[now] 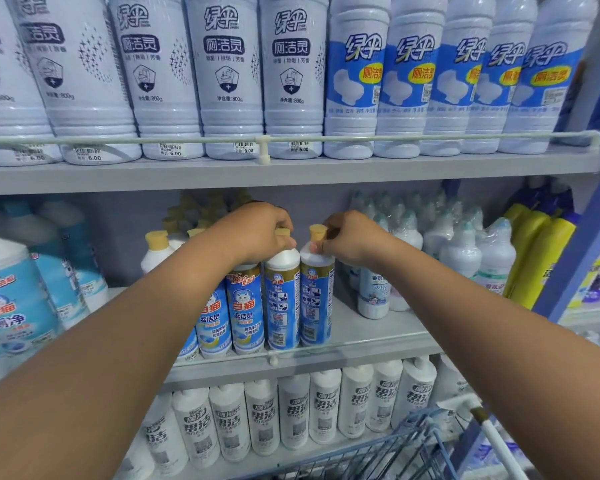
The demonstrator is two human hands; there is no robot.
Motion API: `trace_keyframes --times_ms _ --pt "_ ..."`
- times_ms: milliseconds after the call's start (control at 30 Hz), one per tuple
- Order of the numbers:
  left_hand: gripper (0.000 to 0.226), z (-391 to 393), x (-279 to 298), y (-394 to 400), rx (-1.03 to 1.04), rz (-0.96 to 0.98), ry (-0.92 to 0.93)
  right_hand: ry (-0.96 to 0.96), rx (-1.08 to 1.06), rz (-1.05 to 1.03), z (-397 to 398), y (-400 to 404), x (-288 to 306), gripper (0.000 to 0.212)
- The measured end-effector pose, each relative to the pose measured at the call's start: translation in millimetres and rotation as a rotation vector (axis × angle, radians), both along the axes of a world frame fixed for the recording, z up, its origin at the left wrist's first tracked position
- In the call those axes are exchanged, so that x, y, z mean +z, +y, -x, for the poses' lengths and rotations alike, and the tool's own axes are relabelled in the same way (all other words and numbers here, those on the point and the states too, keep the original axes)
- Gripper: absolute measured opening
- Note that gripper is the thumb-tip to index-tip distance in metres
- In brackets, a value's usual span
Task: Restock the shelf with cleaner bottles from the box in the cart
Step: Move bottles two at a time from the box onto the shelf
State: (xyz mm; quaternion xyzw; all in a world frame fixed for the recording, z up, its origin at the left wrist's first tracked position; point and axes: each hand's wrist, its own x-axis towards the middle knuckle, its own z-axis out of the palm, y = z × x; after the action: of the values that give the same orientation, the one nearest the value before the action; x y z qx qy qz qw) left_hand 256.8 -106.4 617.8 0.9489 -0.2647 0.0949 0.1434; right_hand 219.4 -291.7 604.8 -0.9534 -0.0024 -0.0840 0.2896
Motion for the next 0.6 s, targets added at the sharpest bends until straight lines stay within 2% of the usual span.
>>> trace_keyframes --times_ms 100,233,600 --pt "0.03 -1 3 3 -0.029 -0.06 0.023 0.027 0.008 -0.062 1 3 0 0.024" --pt "0.042 -1 9 14 -0.099 -0.135 0.086 -0.084 -0.079 -0.136 -3 8 -3 0.047" --pt "0.033 -8 8 9 -0.019 -0.151 0.094 -0.032 0.002 -0.033 -1 8 3 0.031"
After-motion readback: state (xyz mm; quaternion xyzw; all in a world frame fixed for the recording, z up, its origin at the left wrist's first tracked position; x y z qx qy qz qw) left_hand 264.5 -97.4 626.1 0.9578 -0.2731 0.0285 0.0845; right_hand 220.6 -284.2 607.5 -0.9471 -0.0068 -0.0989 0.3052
